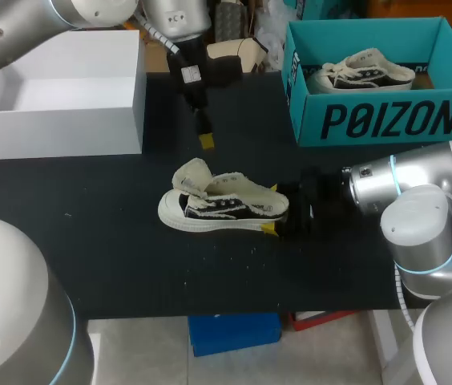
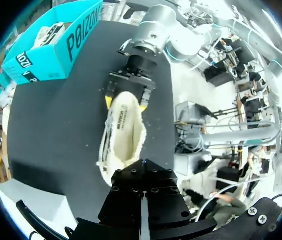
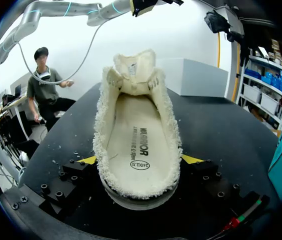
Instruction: Take the shoe out of the shoebox, open the shoe tongue, remove and reinsert the insole, then place the shoe into the shoebox
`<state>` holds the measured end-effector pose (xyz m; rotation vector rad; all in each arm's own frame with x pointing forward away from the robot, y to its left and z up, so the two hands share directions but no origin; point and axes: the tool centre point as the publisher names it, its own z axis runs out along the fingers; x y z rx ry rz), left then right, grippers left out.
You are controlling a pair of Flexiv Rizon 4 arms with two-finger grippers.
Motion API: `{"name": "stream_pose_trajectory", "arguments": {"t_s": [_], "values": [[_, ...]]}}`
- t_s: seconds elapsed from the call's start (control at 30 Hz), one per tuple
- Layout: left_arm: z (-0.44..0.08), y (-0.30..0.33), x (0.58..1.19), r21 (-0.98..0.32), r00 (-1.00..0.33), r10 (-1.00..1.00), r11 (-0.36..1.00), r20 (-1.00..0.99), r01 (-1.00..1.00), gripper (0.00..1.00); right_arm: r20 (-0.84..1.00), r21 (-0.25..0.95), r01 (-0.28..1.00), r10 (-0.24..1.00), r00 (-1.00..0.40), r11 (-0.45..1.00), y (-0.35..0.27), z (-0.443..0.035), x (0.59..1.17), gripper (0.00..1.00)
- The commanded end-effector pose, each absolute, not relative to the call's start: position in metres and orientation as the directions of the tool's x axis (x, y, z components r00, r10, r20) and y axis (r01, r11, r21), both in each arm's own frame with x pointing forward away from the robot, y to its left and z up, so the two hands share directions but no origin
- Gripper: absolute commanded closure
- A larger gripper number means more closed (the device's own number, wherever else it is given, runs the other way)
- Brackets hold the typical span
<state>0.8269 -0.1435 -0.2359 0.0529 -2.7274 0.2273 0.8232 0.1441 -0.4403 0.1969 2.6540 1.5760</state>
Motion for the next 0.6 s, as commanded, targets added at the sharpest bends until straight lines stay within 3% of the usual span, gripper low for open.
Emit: {"name": "stream_pose_trajectory", "arguments": {"t_s": [0.03, 0.2, 0.6], "values": [[-0.233, -0.162, 0.834, 0.017, -0.946, 0.025, 0.999, 0.324, 0.032, 1.00, 0.024, 0.876, 0.086, 0.136, -0.990, 0.475, 0.145, -0.442, 0.823, 1.00], [-0.240, -0.173, 0.832, 0.132, -0.977, -0.002, 0.991, 0.213, 0.027, 1.00, 0.024, 0.876, 0.086, 0.136, -0.990, 0.475, 0.145, -0.442, 0.823, 1.00], [-0.261, -0.181, 0.833, -0.077, -0.985, 0.078, 0.995, 0.152, 0.067, 1.00, 0.024, 0.876, 0.086, 0.136, -0.990, 0.475, 0.145, -0.442, 0.823, 1.00]]}}
